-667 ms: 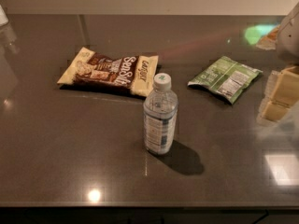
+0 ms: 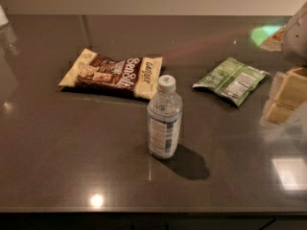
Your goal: Move blue plastic bottle near green jalapeno chip bag
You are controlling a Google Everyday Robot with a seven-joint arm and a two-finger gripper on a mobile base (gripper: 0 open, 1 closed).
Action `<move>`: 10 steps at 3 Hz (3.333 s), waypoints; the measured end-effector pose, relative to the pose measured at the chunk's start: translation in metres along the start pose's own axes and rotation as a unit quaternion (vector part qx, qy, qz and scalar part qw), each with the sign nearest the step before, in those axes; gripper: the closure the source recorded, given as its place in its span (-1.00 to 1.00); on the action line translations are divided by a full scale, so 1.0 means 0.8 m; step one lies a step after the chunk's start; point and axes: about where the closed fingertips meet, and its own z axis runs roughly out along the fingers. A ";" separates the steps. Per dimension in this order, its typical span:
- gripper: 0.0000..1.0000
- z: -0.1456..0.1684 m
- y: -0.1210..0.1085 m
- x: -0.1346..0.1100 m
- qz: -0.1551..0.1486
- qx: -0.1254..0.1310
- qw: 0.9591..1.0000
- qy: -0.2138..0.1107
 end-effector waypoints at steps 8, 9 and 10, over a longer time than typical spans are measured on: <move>-0.21 0.079 0.098 -0.204 -0.051 -0.171 0.933 -0.313; 0.27 0.068 0.094 -0.203 -0.051 -0.175 0.931 -0.317; 0.73 0.056 0.071 -0.195 -0.049 -0.153 0.937 -0.310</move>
Offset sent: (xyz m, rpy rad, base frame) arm 0.0075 0.0857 -0.0456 0.3523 0.0544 0.1169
